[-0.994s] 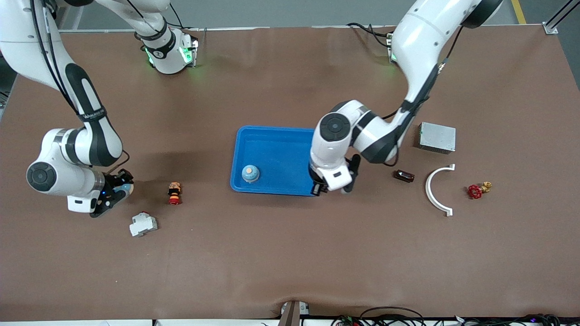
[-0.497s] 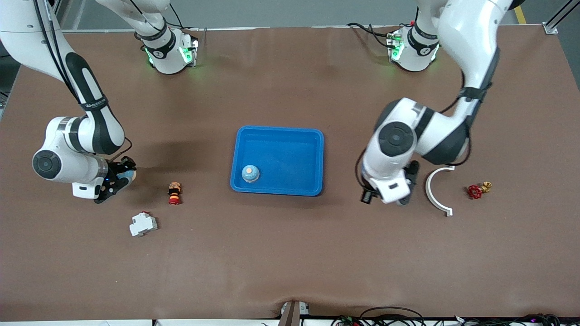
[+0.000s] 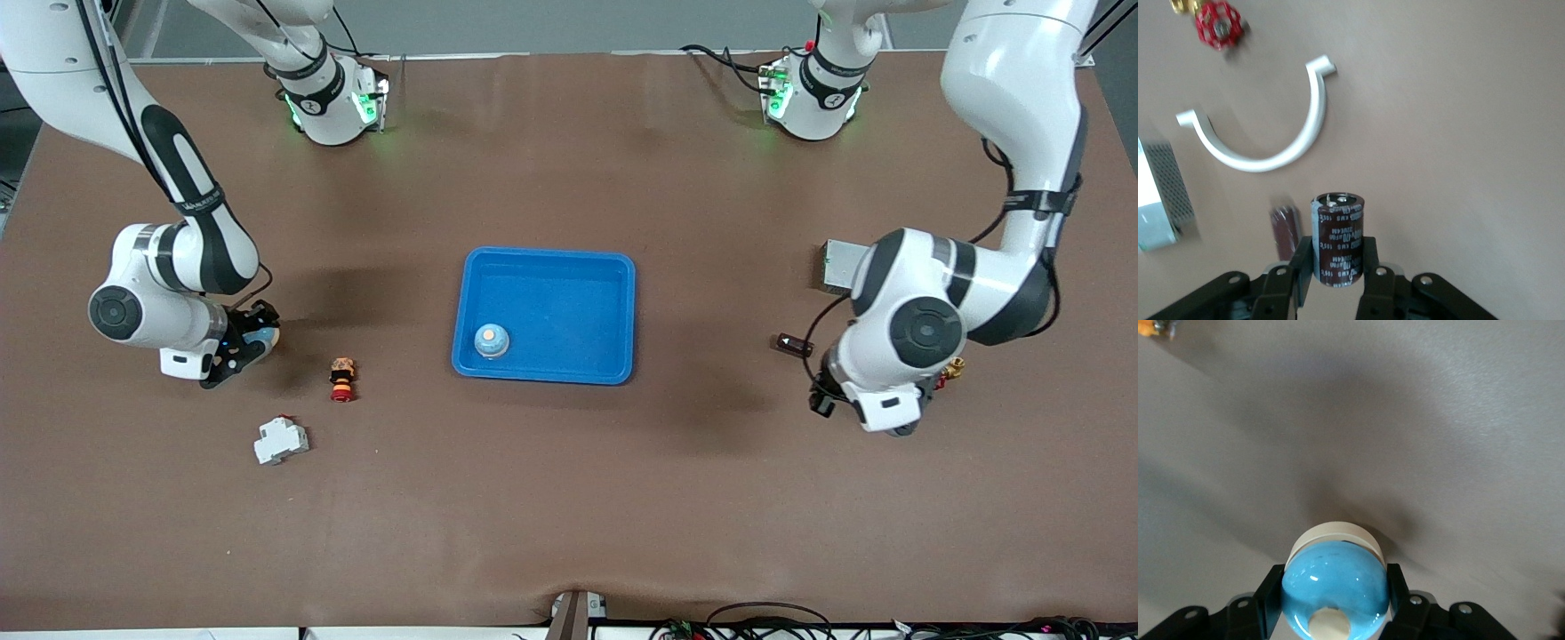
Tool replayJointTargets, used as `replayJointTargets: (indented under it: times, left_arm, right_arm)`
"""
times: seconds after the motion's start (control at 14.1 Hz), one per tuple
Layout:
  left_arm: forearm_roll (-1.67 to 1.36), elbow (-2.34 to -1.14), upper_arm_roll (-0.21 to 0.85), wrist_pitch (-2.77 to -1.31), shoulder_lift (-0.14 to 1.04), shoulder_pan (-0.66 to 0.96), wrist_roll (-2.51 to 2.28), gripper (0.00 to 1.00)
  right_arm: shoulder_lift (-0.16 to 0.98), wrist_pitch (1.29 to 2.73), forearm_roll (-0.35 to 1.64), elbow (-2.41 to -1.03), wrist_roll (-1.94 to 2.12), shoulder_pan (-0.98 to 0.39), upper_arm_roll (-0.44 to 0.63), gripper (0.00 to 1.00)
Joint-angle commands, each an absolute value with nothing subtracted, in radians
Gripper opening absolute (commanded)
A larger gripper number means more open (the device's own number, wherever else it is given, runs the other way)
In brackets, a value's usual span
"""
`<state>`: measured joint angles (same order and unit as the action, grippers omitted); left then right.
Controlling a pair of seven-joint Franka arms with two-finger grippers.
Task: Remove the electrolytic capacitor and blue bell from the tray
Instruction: 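Place the second capacitor beside the white arc with the left gripper, then lower the bell beside the red buttons and open the right gripper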
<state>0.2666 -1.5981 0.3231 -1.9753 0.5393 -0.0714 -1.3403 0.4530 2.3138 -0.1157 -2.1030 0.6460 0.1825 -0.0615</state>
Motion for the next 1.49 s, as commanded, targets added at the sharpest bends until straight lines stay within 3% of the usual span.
replayJointTargets:
  times: [0.0, 0.14, 0.28, 0.36, 0.57, 0.71, 0.99, 1.07, 1.14, 1.21, 1.28, 1.42]
  left_arm:
    - [0.271, -1.634, 0.336, -1.968, 0.525, -0.149, -1.221, 0.0]
    - [0.272, -1.644, 0.336, -1.968, 0.528, -0.211, -1.079, 0.0]
    - [0.279, -1.651, 0.334, -1.982, 0.551, -0.259, -1.017, 0.0]
    - [0.287, -1.655, 0.334, -1.991, 0.557, -0.27, -1.005, 0.0]
    - [0.314, -1.713, 0.333, -2.061, 0.572, -0.307, -1.003, 0.0]
    - [0.336, -1.804, 0.331, -2.19, 0.565, -0.333, -1.003, 0.0]
    - [0.35, -1.887, 0.334, -2.275, 0.561, -0.364, -1.005, 0.0]
    - [0.35, -1.896, 0.333, -2.276, 0.555, -0.364, -1.003, 0.07]
    - [0.351, -1.896, 0.333, -2.276, 0.554, -0.364, -1.003, 0.32]
    - [0.35, -1.899, 0.334, -2.276, 0.552, -0.365, -1.003, 0.38]
    - [0.351, -1.902, 0.334, -2.276, 0.548, -0.364, -1.003, 0.67]
    - [0.351, -1.902, 0.336, -2.273, 0.529, -0.364, -1.003, 1.0]
  right_arm:
    - [0.42, 2.332, -0.104, -2.146, 0.635, 0.198, -0.074, 0.21]
    - [0.42, 2.332, -0.104, -2.148, 0.635, 0.198, -0.074, 0.29]
    - [0.42, 2.329, -0.104, -2.146, 0.635, 0.196, -0.074, 0.64]
    - [0.416, 2.323, -0.104, -2.145, 0.635, 0.192, -0.074, 1.0]
    - [0.4, 2.252, -0.104, -2.116, 0.635, 0.195, -0.077, 1.0]
    - [0.356, 2.179, -0.104, -2.097, 0.621, 0.177, -0.083, 1.0]
    - [0.276, 1.975, -0.056, -2.033, 0.24, 0.026, -0.091, 1.0]
    - [0.267, 1.942, 0.031, -2.013, 0.2, 0.002, -0.089, 1.0]
    - [0.268, 1.912, 0.081, -1.979, 0.166, -0.024, -0.087, 1.0]
    - [0.27, 1.893, 0.1, -1.95, 0.113, -0.043, -0.089, 1.0]
    - [0.273, 1.885, 0.101, -1.918, 0.031, -0.076, -0.089, 1.0]
    - [0.279, 1.884, 0.1, -1.869, -0.131, -0.167, -0.087, 1.0]
